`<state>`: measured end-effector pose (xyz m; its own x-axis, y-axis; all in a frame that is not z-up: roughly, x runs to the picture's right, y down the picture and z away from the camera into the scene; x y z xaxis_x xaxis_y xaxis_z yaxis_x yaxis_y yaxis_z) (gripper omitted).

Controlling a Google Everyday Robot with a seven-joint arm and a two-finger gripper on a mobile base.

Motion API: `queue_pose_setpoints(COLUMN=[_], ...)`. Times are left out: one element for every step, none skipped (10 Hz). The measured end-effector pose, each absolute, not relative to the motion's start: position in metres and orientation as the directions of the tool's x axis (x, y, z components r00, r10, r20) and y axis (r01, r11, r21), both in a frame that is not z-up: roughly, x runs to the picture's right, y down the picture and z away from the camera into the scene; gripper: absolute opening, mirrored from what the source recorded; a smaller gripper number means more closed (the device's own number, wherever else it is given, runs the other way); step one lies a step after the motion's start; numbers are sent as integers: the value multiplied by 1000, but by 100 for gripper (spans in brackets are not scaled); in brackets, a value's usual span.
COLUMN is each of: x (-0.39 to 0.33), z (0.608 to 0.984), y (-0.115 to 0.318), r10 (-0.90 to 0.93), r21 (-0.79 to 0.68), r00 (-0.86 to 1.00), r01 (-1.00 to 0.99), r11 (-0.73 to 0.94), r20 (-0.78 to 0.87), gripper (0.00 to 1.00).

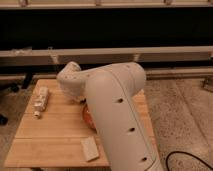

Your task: Push the eraser across the table

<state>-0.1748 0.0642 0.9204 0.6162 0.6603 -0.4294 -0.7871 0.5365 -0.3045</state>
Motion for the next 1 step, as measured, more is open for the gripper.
queue_pose_setpoints(x=[-175], z=[925], y=[67], r10=[661], r21=[-303], r00=[616], r01=[-787], r11=[537], r20=[-429], gripper=[1])
